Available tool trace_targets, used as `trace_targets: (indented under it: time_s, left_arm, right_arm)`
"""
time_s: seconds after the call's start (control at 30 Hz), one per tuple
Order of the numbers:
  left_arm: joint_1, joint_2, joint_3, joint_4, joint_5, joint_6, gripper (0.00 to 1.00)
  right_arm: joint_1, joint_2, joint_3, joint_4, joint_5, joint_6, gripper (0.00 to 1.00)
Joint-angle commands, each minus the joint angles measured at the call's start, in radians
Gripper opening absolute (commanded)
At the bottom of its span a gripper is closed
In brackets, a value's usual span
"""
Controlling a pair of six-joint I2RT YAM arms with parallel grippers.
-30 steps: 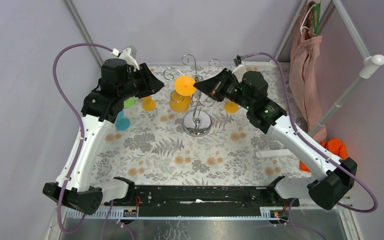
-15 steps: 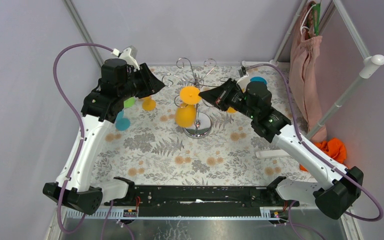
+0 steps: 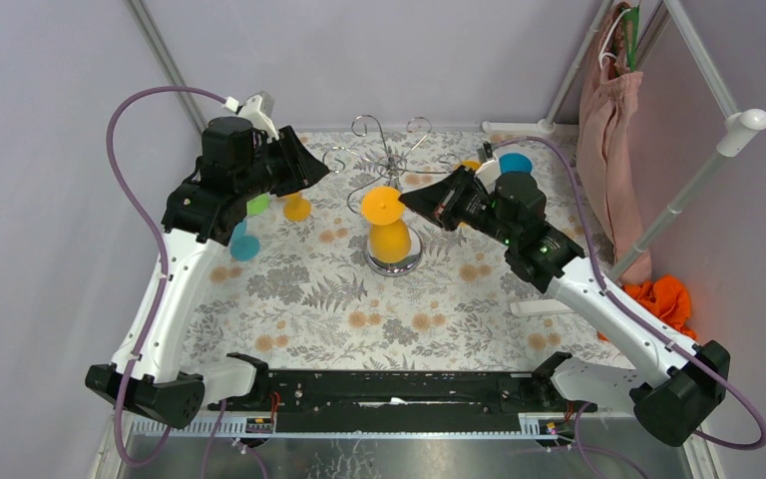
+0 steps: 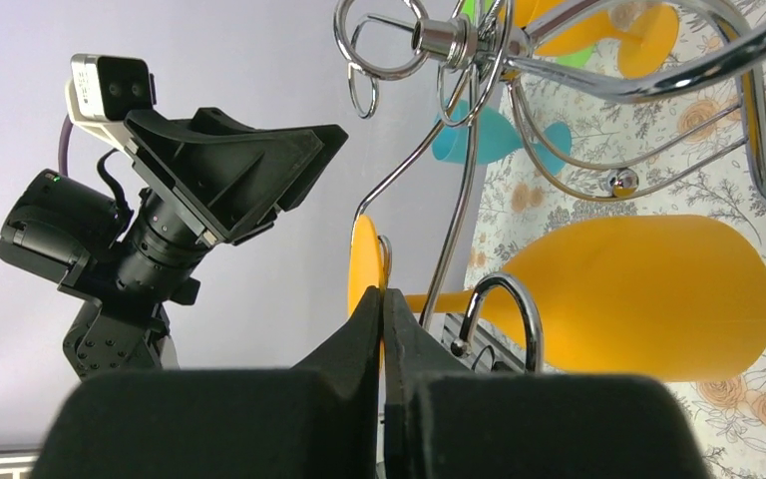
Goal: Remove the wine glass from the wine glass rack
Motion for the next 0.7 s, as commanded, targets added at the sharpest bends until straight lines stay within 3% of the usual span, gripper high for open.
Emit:
trace_targets:
  time_s: [0.0,0.17,0.33,0.53,0.67]
  left_arm:
    - [-0.005,-0.021,0.016,-0.006,0.007,0.009,0.49]
    - [-0.005,-0.029,0.005,-0.004,-0.006,0.001,0.50]
    - [-0.004,-0.025,0.008,-0.018,-0.013,-0.002,0.50]
    - [-0.005,-0.062,0.010,0.007,-0.001,-0.009,0.50]
    - [-0.004,-0.130,0.011,0.074,0.008,-0.006,0.50]
  right_arm:
    - [0.006,-0.020,0.012,0.001,-0.085,-0.011,0.00]
    - [0.036,-0.010,0.074,0.002,-0.178,-0.033,0.00]
    - [0.075,0.038,0.264,-0.128,-0.347,-0.135,0.00]
    - [0.085,0.010,0.343,0.081,-0.472,-0.077,0.00]
    - [0.085,-0.010,0.417,0.119,-0.416,-0.127,0.00]
